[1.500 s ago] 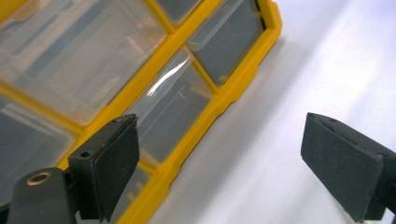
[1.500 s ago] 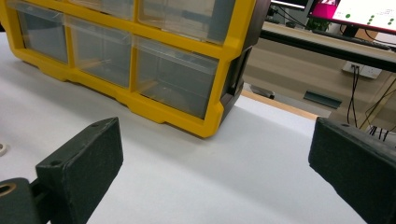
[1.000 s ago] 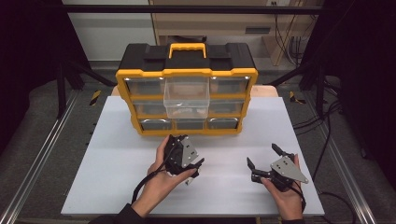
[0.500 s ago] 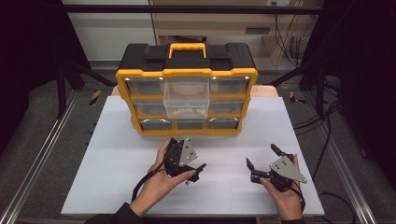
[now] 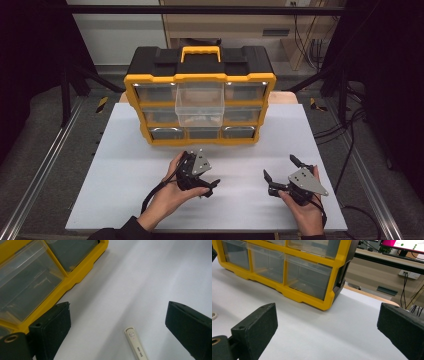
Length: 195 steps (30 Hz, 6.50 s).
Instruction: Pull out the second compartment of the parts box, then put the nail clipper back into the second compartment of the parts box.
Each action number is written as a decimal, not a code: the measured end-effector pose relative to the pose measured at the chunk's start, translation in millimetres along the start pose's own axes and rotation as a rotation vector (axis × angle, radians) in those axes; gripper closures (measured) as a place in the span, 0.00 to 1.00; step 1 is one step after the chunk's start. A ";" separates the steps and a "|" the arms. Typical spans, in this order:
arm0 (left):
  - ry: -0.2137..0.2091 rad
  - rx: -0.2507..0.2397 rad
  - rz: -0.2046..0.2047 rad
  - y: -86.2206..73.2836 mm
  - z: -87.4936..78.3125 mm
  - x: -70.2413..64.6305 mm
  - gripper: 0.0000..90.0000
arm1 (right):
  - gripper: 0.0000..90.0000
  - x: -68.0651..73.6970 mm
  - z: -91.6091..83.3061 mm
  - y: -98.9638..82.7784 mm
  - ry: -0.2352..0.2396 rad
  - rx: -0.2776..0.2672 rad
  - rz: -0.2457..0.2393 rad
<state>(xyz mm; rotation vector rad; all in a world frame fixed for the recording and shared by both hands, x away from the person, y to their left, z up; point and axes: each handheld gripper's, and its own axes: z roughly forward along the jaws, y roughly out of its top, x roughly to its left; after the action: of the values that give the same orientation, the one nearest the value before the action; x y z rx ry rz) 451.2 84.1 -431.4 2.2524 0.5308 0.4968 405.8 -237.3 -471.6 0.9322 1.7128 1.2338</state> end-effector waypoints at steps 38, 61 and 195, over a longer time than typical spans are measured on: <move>-0.067 0.166 0.023 -7.9 20.5 -4.1 0.13 | 0.04 1.3 1.5 -1.8 0.006 0.015 -0.007; -0.079 0.221 -0.029 -11.5 21.0 0.8 0.42 | 0.04 1.3 1.9 -1.9 0.007 0.016 -0.008; -0.074 -0.069 0.039 78.3 -98.9 14.5 0.86 | 0.04 -6.9 -2.3 -4.9 0.061 -0.049 0.106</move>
<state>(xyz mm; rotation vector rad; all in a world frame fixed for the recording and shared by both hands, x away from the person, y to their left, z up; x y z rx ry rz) 431.1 100.2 -307.1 2.2097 0.4262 0.4424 406.0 -245.5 -474.5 0.9756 1.6911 1.3796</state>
